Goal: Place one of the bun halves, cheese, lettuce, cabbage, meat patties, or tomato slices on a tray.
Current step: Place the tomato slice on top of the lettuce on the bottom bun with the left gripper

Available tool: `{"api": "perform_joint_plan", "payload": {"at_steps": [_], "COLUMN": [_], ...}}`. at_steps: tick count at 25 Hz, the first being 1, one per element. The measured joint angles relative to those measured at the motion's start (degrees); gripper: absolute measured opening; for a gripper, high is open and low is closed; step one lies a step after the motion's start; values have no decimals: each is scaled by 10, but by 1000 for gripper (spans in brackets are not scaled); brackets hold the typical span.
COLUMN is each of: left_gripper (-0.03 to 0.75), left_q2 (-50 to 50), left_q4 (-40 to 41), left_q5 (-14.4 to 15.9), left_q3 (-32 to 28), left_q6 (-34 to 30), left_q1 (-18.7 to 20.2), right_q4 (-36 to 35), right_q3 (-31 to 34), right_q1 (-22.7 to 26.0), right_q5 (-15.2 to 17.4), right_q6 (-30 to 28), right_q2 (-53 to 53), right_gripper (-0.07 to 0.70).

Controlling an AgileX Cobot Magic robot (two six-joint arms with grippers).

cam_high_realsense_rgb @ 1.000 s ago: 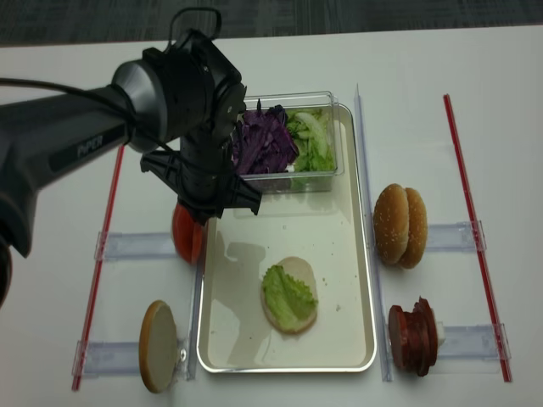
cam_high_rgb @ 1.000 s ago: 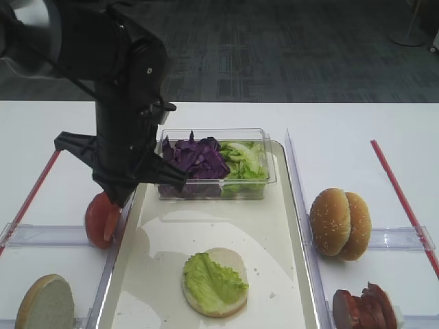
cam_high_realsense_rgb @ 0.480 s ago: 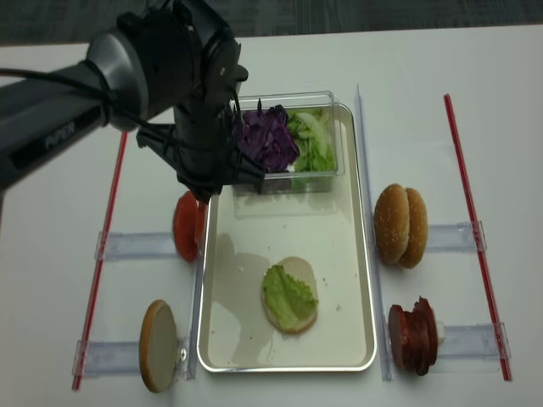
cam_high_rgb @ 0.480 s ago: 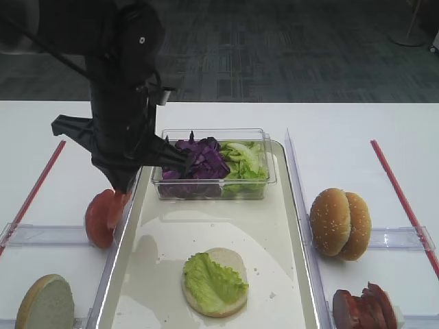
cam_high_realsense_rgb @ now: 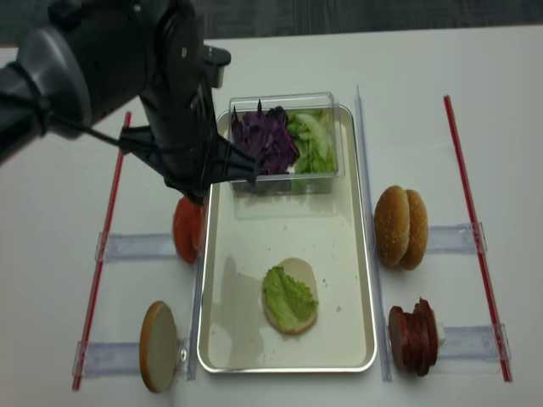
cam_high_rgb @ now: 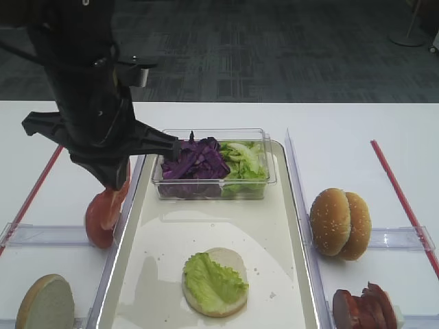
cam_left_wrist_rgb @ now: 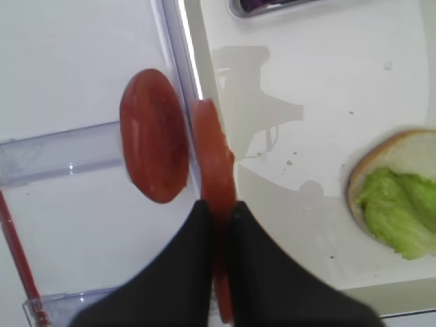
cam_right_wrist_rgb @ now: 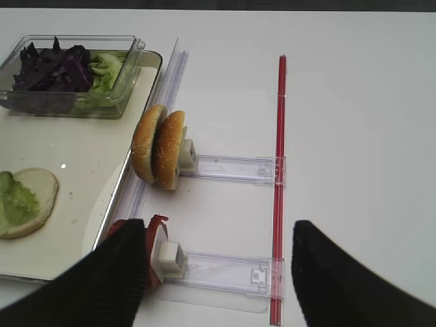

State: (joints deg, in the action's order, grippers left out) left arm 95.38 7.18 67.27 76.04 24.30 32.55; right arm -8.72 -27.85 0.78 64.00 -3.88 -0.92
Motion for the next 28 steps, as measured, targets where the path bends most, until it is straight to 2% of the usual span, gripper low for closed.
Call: {"api": "perform_joint_plan", "payload": {"at_steps": [1, 8, 13, 16, 21, 22, 24, 27, 28], "left_gripper": [25, 25, 25, 25, 25, 25, 25, 25, 25], "left_q2": [-16, -61, -90, -92, -92, -92, -93, -93, -93], "left_q4": [-15, -81, -164, -234, -319, -371, -432, -537, -537], "left_q5": [-17, -74, -117, -133, -173, -191, -210, -224, -224], "left_q3": [-23, -98, -150, -171, -212, -228, -246, -272, -272], "left_q6": [0, -31, -86, -144, -217, -255, -310, -397, -397], "left_q1": [-4, -31, -62, -78, -80, -80, -80, -80, -80], "right_q4": [0, 0, 0, 0, 0, 0, 0, 0, 0], "right_q3": [0, 0, 0, 0, 0, 0, 0, 0, 0], "right_q1": [0, 0, 0, 0, 0, 0, 0, 0, 0], "right_q5": [0, 0, 0, 0, 0, 0, 0, 0, 0], "right_q6": [0, 0, 0, 0, 0, 0, 0, 0, 0], "right_q2": [0, 0, 0, 0, 0, 0, 0, 0, 0], "right_gripper": [484, 484, 484, 484, 484, 484, 484, 484, 484]}}
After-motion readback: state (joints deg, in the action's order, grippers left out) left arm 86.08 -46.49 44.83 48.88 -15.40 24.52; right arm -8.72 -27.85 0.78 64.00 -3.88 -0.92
